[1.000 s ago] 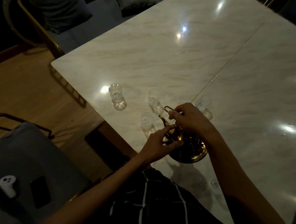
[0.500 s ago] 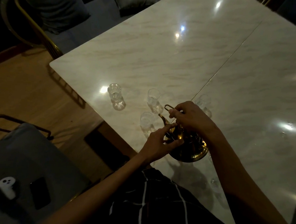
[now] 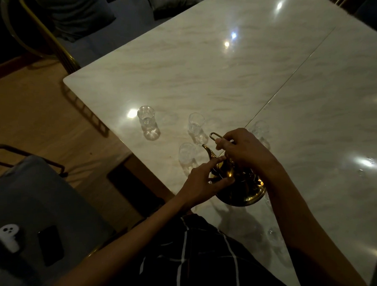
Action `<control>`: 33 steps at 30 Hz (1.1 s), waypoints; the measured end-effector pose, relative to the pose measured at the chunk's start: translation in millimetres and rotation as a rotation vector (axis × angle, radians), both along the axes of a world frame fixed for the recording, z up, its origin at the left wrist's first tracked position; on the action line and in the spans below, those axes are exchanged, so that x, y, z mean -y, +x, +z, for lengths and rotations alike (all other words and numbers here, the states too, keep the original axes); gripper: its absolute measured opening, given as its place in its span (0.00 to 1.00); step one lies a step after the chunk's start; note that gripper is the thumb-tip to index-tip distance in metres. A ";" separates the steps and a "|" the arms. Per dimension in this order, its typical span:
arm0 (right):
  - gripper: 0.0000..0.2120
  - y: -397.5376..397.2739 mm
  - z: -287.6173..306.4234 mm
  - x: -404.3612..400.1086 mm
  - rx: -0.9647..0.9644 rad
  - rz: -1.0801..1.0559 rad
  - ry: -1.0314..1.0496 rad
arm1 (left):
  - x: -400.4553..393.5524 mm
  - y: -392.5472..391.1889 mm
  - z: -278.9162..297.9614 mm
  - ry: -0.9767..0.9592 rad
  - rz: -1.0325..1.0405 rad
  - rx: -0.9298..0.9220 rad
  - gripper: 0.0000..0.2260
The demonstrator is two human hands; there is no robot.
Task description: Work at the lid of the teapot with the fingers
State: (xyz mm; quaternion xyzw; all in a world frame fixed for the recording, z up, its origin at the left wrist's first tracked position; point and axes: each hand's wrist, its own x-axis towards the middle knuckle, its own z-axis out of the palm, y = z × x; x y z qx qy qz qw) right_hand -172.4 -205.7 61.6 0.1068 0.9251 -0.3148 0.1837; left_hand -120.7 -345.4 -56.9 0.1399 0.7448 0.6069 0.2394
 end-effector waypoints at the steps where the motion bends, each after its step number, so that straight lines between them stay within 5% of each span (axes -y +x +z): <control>1: 0.14 -0.3 -0.2 0.0 0.001 -0.004 -0.002 | 0.0 -0.1 -0.4 0.000 0.000 0.003 0.29; 8: 0.14 -2.0 0.5 -0.9 0.007 -0.011 -0.009 | -1.5 -0.7 0.5 -0.004 -0.001 -0.009 0.34; 33: 0.14 -3.4 -0.9 -4.2 0.010 -0.010 -0.017 | -3.2 -2.2 3.3 -0.024 0.015 0.004 0.29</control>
